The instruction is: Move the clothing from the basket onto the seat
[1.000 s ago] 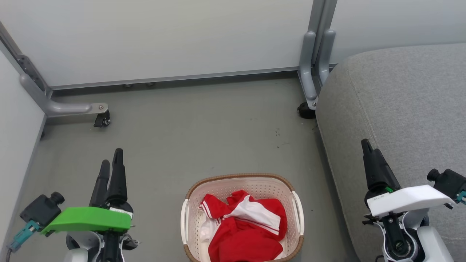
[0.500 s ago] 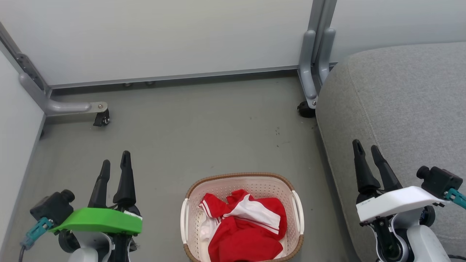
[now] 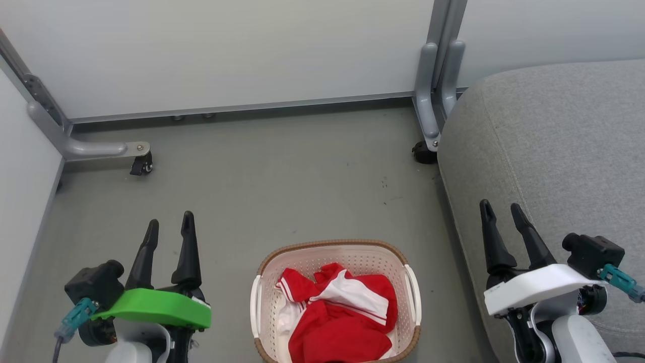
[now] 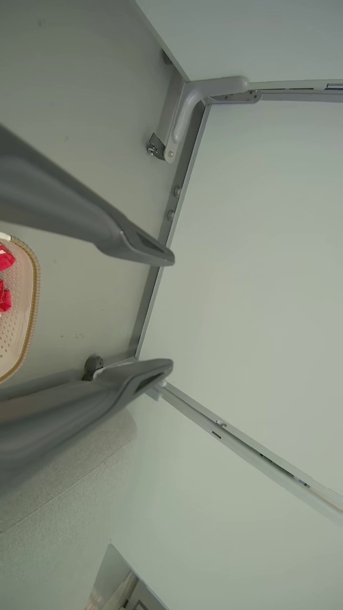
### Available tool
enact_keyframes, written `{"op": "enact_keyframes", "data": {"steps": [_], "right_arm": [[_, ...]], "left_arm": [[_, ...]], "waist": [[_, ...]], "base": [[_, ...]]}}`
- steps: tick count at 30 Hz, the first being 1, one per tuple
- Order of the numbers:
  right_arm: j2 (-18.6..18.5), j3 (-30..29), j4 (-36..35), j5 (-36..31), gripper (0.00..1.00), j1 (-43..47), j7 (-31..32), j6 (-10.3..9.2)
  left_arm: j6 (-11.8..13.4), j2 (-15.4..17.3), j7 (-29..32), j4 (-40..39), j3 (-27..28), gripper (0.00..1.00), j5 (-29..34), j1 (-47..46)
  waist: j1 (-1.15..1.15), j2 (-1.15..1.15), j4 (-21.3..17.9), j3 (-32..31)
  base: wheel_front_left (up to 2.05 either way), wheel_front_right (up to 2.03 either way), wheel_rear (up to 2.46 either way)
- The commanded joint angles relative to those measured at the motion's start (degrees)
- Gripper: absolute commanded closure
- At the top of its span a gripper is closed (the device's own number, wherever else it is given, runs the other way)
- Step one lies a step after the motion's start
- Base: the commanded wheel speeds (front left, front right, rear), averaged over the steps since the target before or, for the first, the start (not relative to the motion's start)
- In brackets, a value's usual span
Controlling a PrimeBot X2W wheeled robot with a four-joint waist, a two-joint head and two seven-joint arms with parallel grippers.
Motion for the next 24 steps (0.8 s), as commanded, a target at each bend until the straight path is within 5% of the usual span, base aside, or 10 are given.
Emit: {"op": "enact_keyframes", "data": {"steps": [1, 24], "right_arm": [[-0.07, 0.24, -0.31, -1.90, 0.00, 0.05, -0.58, 0.02], [0.83, 0.50, 2.56, -14.37, 0.00, -0.06, -3.71, 0.02]], "left_arm": [[0.33, 0.69, -0.67, -0.29, -0.17, 0.00, 2.12, -0.22], [1.55, 0.76, -3.83, 2.52, -1.84, 0.00, 13.62, 0.61]], "waist": [[0.00, 0.00, 0.01, 0.00], [0.00, 0.00, 0.04, 0.23]], "base": [[0.00, 0.00, 0.00], [0.00, 0.00, 0.00]]}}
